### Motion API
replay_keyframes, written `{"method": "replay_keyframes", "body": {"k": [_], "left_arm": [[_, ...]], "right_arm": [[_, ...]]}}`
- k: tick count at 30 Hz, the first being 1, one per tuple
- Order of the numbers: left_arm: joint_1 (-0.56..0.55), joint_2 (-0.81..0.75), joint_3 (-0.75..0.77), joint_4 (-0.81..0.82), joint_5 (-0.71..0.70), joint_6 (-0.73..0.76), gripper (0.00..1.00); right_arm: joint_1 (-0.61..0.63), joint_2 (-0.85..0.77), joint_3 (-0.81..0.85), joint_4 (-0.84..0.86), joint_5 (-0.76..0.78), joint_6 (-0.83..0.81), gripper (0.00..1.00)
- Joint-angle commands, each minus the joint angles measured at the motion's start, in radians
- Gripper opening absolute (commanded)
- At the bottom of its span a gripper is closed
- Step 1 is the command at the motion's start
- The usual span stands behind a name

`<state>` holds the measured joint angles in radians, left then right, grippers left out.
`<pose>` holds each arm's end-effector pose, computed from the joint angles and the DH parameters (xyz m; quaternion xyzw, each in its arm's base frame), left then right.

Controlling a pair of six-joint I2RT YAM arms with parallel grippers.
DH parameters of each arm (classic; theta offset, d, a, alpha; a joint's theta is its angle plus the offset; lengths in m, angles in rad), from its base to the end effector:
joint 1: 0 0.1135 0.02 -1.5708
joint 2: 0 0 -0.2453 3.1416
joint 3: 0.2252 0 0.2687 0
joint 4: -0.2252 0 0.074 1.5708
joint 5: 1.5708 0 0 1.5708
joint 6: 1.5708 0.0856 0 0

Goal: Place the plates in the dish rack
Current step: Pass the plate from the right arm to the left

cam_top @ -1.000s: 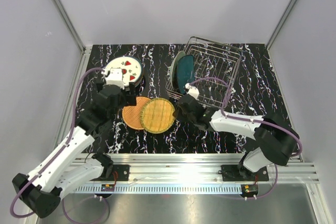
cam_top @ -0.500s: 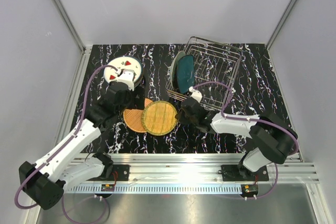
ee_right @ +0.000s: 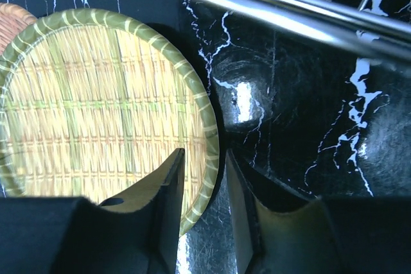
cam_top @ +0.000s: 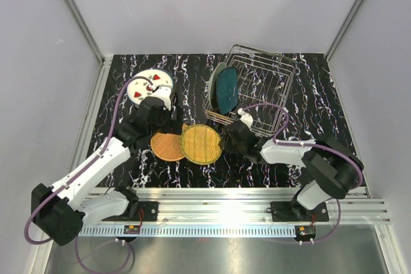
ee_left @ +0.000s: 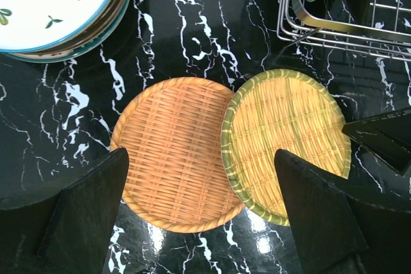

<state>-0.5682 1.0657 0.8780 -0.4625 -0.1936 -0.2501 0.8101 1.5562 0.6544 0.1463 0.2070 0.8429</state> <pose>0.2580 -0.1452 0.2426 0.0988 0.8873 -0.0965 0.4401 0.2477 0.2347 0.0824 0.0559 0.9123 0.2258 0.3369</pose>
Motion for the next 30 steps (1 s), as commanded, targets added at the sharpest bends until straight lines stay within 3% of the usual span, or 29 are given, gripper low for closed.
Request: {"method": "replay_keyframes", "body": {"k": [1, 13, 30], "left_arm": [[-0.002, 0.028, 0.061, 0.022, 0.055, -0.021, 0.99], [-0.001, 0.144, 0.055, 0.025, 0.161, -0.083, 0.98], [0.031, 0.388, 0.032, 0.045, 0.41, -0.245, 0.94]], "right_arm": [[-0.017, 0.008, -0.012, 0.05, 0.006, 0.004, 0.38], [-0.026, 0.033, -0.019, 0.082, -0.015, -0.01, 0.27], [-0.04, 0.061, -0.027, 0.11, -0.05, -0.018, 0.27]]}}
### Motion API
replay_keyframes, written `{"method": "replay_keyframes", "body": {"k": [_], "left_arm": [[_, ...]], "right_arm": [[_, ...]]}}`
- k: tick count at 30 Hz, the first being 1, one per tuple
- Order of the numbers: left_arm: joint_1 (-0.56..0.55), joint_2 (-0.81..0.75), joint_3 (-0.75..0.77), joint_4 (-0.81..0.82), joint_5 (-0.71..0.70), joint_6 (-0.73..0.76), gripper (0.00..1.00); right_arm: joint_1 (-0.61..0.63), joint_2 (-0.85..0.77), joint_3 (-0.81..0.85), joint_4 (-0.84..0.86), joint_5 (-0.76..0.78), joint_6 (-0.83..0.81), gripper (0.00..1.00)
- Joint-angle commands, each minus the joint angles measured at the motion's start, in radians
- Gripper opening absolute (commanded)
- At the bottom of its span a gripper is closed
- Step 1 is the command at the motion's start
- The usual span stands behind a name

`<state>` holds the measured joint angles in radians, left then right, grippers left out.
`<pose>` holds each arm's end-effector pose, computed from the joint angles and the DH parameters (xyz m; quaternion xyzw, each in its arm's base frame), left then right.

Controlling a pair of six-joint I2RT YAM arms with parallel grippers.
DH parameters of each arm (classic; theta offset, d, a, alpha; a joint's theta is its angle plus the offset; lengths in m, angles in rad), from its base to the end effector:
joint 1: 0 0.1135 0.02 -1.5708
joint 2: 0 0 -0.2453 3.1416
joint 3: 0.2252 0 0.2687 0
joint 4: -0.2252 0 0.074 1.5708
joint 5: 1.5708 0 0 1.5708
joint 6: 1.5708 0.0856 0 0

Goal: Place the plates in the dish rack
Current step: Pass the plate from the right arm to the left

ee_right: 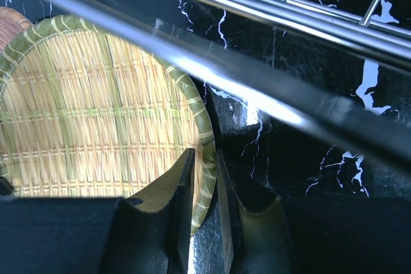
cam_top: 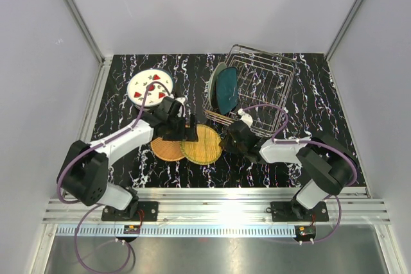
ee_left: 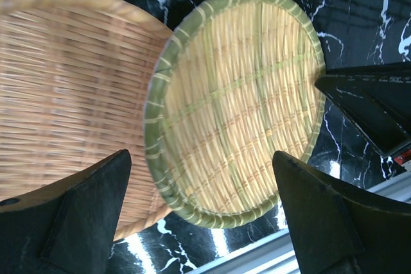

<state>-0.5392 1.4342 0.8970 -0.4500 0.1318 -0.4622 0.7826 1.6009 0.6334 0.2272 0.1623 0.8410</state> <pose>0.2773 -0.1790 0.1415 0.0557 0.9542 -0.1931 0.2215 0.2525 0.2316 0.0702 0.0593 0.9107 0.2407 0.3305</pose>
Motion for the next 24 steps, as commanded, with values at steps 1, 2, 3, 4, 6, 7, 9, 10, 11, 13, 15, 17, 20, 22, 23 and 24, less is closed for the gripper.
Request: {"method": "replay_keyframes", "body": {"k": [1, 2, 3, 4, 6, 7, 9, 10, 11, 13, 15, 17, 20, 22, 23, 24], "left_arm": [[0.002, 0.034, 0.017, 0.028, 0.084, -0.032, 0.94], [0.002, 0.037, 0.02, 0.027, 0.088, -0.035, 0.93], [0.002, 0.041, 0.02, 0.025, 0.088, -0.036, 0.93], [0.002, 0.049, 0.017, 0.024, 0.089, -0.039, 0.93], [0.002, 0.06, 0.016, 0.024, 0.104, -0.044, 0.92], [0.002, 0.069, 0.013, 0.024, 0.109, -0.046, 0.91], [0.002, 0.084, 0.02, 0.024, 0.124, -0.049, 0.88], [0.002, 0.088, 0.023, 0.024, 0.127, -0.049, 0.86], [0.002, 0.088, 0.025, 0.024, 0.13, -0.049, 0.83], [0.004, 0.089, 0.026, 0.03, 0.147, -0.049, 0.74], [0.004, 0.084, 0.025, 0.036, 0.157, -0.052, 0.66], [0.004, 0.081, 0.026, 0.043, 0.163, -0.052, 0.58], [0.004, 0.069, 0.023, 0.05, 0.173, -0.052, 0.45], [0.004, 0.063, 0.023, 0.054, 0.181, -0.049, 0.35], [0.004, 0.06, 0.025, 0.056, 0.186, -0.046, 0.25], [0.004, 0.06, 0.026, 0.057, 0.192, -0.044, 0.21]], "right_arm": [[-0.013, 0.017, -0.006, 0.029, -0.004, -0.014, 0.27], [-0.013, 0.019, -0.006, 0.031, -0.006, -0.014, 0.27], [-0.013, 0.021, -0.005, 0.031, -0.006, -0.014, 0.27], [-0.014, 0.025, -0.005, 0.031, -0.007, -0.014, 0.27], [-0.016, 0.03, 0.0, 0.031, -0.006, -0.016, 0.27], [-0.014, 0.034, 0.002, 0.031, -0.009, -0.016, 0.27], [-0.017, 0.042, 0.006, 0.031, -0.01, -0.017, 0.27], [-0.016, 0.044, 0.008, 0.032, -0.01, -0.019, 0.27], [-0.016, 0.045, 0.009, 0.032, -0.015, -0.019, 0.27], [-0.016, 0.045, 0.009, 0.032, -0.017, -0.02, 0.27], [-0.016, 0.042, 0.008, 0.034, -0.018, -0.022, 0.27], [-0.016, 0.037, 0.006, 0.034, -0.02, -0.022, 0.27], [-0.016, 0.036, 0.006, 0.032, -0.021, -0.023, 0.27], [-0.016, 0.031, 0.009, 0.026, -0.02, -0.025, 0.27], [-0.016, 0.028, 0.009, 0.023, -0.021, -0.026, 0.27], [-0.014, 0.027, 0.009, 0.02, -0.018, -0.028, 0.27]]}}
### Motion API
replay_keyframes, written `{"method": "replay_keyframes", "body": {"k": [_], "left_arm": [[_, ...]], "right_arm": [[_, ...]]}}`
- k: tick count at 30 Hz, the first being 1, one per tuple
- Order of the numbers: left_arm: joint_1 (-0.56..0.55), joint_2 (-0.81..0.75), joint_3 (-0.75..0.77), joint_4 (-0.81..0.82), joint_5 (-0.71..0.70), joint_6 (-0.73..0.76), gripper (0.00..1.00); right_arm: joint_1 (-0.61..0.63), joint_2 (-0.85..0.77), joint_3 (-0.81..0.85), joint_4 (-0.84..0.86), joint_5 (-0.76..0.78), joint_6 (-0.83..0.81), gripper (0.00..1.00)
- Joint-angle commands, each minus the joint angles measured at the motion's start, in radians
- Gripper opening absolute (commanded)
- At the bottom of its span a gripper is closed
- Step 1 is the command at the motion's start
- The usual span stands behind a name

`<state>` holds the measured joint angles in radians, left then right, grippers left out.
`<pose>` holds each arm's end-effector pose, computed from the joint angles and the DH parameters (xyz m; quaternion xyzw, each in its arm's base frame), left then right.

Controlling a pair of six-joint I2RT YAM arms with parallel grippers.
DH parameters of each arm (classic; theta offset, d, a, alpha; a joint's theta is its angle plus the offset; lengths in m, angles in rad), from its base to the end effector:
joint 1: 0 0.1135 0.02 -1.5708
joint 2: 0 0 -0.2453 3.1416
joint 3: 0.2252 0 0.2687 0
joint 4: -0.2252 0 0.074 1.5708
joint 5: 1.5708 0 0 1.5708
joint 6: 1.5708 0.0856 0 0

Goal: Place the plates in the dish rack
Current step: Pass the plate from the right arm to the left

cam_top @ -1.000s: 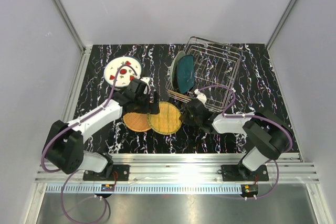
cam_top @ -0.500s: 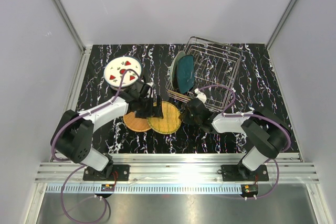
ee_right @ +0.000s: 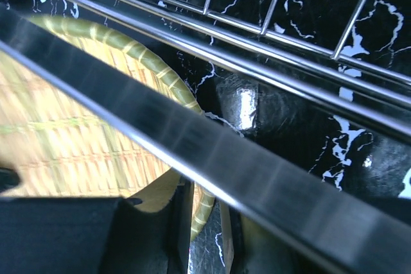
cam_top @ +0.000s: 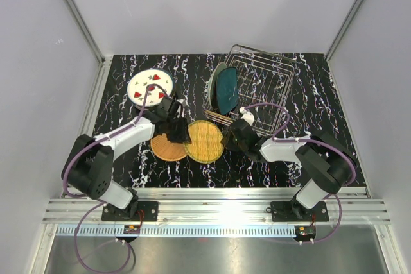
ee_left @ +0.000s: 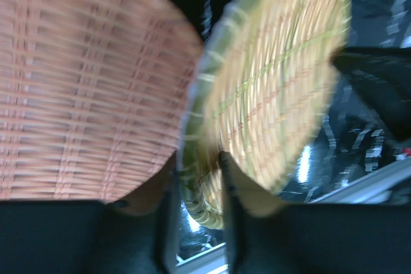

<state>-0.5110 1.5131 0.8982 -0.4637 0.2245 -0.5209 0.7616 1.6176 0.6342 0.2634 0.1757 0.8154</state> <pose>0.2775 -0.1774 0.1175 0.0225 0.9639 -0.2139 0.1570 0.2604 0.2276 0.0694 0.0606 0.9061 0.2353 0.3465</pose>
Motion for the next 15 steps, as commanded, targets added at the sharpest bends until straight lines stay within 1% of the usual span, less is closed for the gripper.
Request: {"method": "replay_keyframes", "body": {"k": [1, 2, 4, 7, 8, 15], "left_arm": [[-0.024, -0.022, 0.025, 0.069, 0.101, 0.016, 0.17], [-0.023, -0.025, 0.028, 0.071, 0.102, 0.018, 0.07], [-0.024, -0.036, 0.036, 0.065, 0.102, 0.022, 0.0], [-0.021, -0.082, 0.045, 0.06, 0.069, 0.038, 0.0], [-0.021, -0.097, 0.048, 0.054, 0.056, 0.047, 0.0], [-0.02, -0.237, 0.057, 0.028, -0.074, 0.094, 0.0]], "right_arm": [[0.005, 0.001, 0.009, -0.021, -0.027, -0.002, 0.27], [0.005, -0.004, 0.009, -0.024, -0.024, -0.007, 0.27], [0.005, -0.021, 0.009, -0.038, -0.019, -0.015, 0.27], [0.005, -0.051, 0.013, -0.073, -0.01, -0.024, 0.29], [0.004, -0.062, 0.009, -0.078, -0.007, -0.024, 0.32], [0.005, -0.172, -0.004, -0.128, 0.008, -0.044, 0.41]]}}
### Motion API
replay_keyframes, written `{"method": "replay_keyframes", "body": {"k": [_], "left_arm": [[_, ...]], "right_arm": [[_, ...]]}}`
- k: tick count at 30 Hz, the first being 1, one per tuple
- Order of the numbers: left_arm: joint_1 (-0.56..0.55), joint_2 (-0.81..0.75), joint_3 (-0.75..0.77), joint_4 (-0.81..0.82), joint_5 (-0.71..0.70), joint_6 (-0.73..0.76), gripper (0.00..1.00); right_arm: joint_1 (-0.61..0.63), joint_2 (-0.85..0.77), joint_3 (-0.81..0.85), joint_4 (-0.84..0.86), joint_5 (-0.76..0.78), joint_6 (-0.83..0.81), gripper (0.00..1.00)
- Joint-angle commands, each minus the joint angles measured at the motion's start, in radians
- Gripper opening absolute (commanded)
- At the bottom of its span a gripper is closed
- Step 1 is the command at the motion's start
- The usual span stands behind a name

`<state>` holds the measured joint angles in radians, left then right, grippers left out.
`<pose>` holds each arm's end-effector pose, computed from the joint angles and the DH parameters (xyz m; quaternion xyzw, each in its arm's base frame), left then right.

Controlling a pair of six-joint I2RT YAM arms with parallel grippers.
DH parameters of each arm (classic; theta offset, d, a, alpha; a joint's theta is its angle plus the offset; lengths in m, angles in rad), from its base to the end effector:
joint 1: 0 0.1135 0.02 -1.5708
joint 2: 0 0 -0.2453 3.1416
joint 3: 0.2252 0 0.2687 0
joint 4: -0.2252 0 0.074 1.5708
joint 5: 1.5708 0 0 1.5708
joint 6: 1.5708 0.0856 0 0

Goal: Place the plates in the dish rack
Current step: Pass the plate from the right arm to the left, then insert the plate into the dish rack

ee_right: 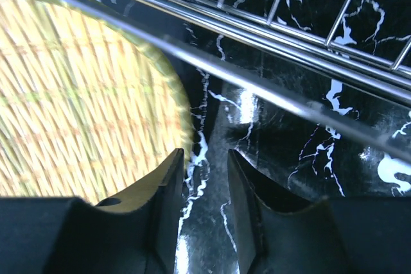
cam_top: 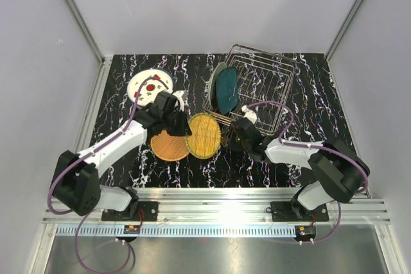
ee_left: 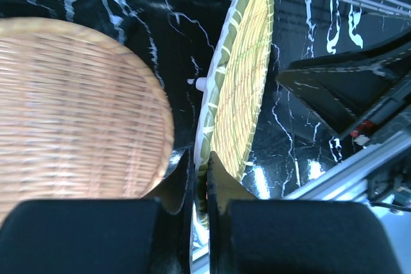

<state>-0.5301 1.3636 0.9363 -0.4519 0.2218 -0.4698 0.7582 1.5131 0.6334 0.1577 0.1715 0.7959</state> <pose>0.2780 -0.1847 0.1783 0.0657 0.9335 -0.2529 0.2457 0.2554 0.2217 0.0902 0.0524 0.9071 0.2320 0.3472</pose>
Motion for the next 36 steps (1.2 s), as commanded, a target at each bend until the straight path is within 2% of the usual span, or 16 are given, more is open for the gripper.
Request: {"method": "replay_keyframes", "body": {"k": [1, 9, 13, 17, 22, 26, 31, 33, 34, 36], "left_arm": [[-0.001, -0.099, 0.019, 0.012, -0.085, 0.049, 0.0], [-0.001, -0.251, 0.042, -0.067, -0.2, 0.112, 0.0], [-0.001, -0.334, 0.093, -0.113, -0.249, 0.119, 0.0], [-0.002, -0.411, 0.134, -0.085, -0.227, 0.085, 0.0], [-0.007, -0.387, 0.212, -0.028, -0.183, 0.037, 0.0], [-0.054, -0.286, 0.294, -0.004, -0.199, 0.017, 0.0], [-0.143, -0.155, 0.471, -0.011, -0.297, 0.043, 0.0], [-0.186, -0.081, 0.525, -0.013, -0.358, 0.066, 0.0], [-0.198, -0.052, 0.583, -0.021, -0.381, 0.082, 0.0], [-0.232, 0.031, 0.639, -0.022, -0.439, 0.091, 0.0]], "right_arm": [[0.01, -0.077, -0.004, -0.027, 0.014, -0.024, 0.41], [0.009, -0.2, -0.008, -0.113, 0.045, -0.056, 0.44], [0.006, -0.31, -0.008, -0.173, 0.105, -0.099, 0.49], [-0.019, -0.399, -0.018, -0.254, 0.194, -0.124, 0.56], [-0.048, -0.525, -0.046, -0.317, 0.276, -0.168, 0.57], [-0.057, -0.62, -0.041, -0.404, 0.341, -0.204, 0.56], [-0.068, -0.755, -0.055, -0.477, 0.433, -0.247, 0.5], [-0.069, -0.804, -0.063, -0.495, 0.445, -0.259, 0.4], [-0.071, -0.818, -0.069, -0.501, 0.445, -0.274, 0.3], [-0.071, -0.85, -0.072, -0.517, 0.447, -0.282, 0.19]]}}
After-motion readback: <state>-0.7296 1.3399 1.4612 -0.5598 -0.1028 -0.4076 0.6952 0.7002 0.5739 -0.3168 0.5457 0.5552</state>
